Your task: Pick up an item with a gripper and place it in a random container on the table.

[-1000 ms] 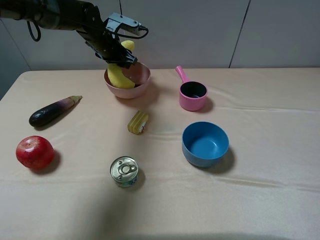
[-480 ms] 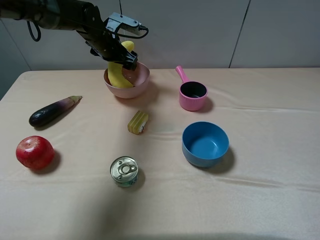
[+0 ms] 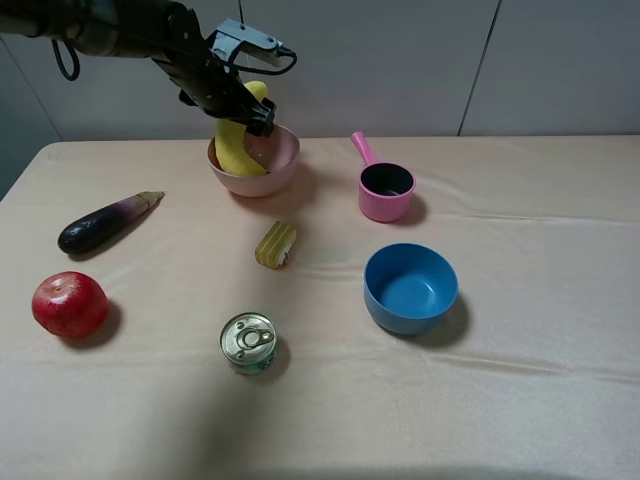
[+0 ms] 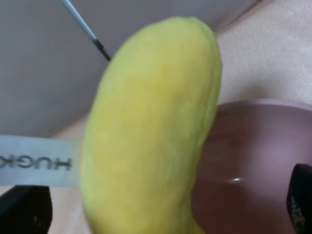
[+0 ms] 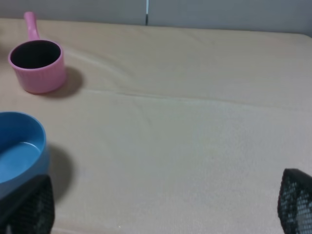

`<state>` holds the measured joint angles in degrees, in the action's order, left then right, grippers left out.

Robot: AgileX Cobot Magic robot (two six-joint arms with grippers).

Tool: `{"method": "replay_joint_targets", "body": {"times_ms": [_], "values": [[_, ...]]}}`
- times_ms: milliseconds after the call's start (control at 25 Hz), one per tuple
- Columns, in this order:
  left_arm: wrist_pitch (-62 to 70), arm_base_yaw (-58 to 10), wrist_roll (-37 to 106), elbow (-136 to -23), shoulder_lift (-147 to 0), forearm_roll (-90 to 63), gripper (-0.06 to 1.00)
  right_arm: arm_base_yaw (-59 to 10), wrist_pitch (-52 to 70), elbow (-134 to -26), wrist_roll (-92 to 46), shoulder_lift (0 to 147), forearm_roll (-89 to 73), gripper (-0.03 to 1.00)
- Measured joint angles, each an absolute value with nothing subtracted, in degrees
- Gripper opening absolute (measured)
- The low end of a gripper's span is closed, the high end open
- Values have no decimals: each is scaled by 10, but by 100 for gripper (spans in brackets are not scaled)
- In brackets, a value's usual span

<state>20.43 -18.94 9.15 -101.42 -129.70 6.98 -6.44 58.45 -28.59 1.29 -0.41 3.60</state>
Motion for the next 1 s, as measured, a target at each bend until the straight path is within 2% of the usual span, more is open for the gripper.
{"method": "replay_joint_targets", "body": {"times_ms": [200, 720, 1000], "values": [[240, -188, 92, -1014, -1274, 89, 99, -64, 585, -286, 13, -4, 36, 69], [440, -188, 92, -1012, -1152, 92, 99, -64, 585, -286, 13, -4, 36, 69], [455, -188, 92, -895, -1044, 92, 99, -64, 585, -286, 13, -4, 36, 69]]}}
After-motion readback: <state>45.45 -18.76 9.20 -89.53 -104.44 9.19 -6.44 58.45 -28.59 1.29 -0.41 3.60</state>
